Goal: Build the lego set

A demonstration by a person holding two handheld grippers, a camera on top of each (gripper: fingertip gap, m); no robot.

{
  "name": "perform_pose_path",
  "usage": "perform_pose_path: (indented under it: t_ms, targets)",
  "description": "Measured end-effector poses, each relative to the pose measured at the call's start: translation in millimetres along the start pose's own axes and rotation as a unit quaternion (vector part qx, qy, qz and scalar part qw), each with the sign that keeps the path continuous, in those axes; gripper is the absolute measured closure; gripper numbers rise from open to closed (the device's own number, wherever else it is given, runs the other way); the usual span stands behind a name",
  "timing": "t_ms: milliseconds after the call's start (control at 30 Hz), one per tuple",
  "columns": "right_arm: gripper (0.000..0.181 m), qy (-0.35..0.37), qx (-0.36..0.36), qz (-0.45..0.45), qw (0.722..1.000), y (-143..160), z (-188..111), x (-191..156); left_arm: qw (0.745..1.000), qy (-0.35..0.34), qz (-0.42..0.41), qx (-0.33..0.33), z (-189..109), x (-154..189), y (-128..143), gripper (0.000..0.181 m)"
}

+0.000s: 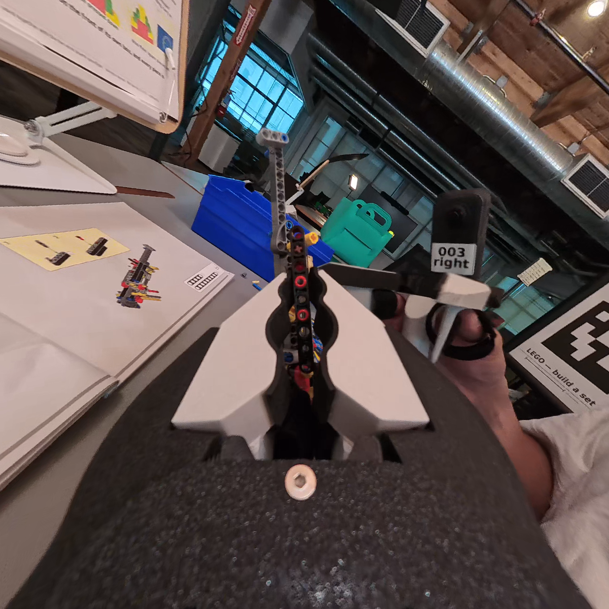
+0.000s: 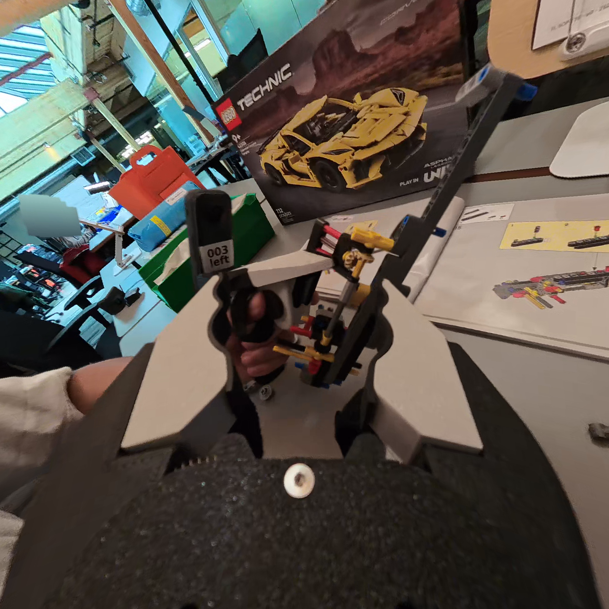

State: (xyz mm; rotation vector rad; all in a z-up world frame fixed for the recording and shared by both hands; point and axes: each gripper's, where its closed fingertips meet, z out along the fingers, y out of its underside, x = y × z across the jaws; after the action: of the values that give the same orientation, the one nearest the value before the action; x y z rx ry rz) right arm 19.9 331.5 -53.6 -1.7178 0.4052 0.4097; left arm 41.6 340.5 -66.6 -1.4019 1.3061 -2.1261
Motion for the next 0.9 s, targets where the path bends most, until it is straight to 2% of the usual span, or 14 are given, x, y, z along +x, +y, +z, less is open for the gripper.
perform_pose_path:
  t_ms: [233,333,433,533,700,900]
  targets:
    - [0.094,-0.017,0.004,0.046,0.999,-3.7,8.7,-3.6,0.995,-0.013,0.101,-0.015,7.5,20.7,8.2,0.175]
    - [0.108,-0.019,0.009,0.058,0.998,-6.5,7.4,-2.1,0.986,-0.051,0.159,-0.012,5.8,21.8,4.7,0.175]
    - [0.118,-0.006,0.019,0.079,0.997,-5.8,10.1,4.0,0.963,-0.117,0.242,-0.013,5.3,21.3,5.4,0.175]
    - [0.129,-0.006,0.024,0.089,0.996,-2.0,14.6,2.8,0.947,-0.148,0.284,-0.003,5.5,24.8,2.4,0.175]
    - [0.130,0.000,0.058,0.099,0.993,-4.9,15.2,3.2,0.939,-0.169,0.299,-0.003,5.4,24.6,1.5,0.175]
    - [0.130,-0.013,0.047,0.105,0.993,-3.6,16.2,0.2,0.927,-0.187,0.324,-0.003,3.8,24.8,0.2,0.175]
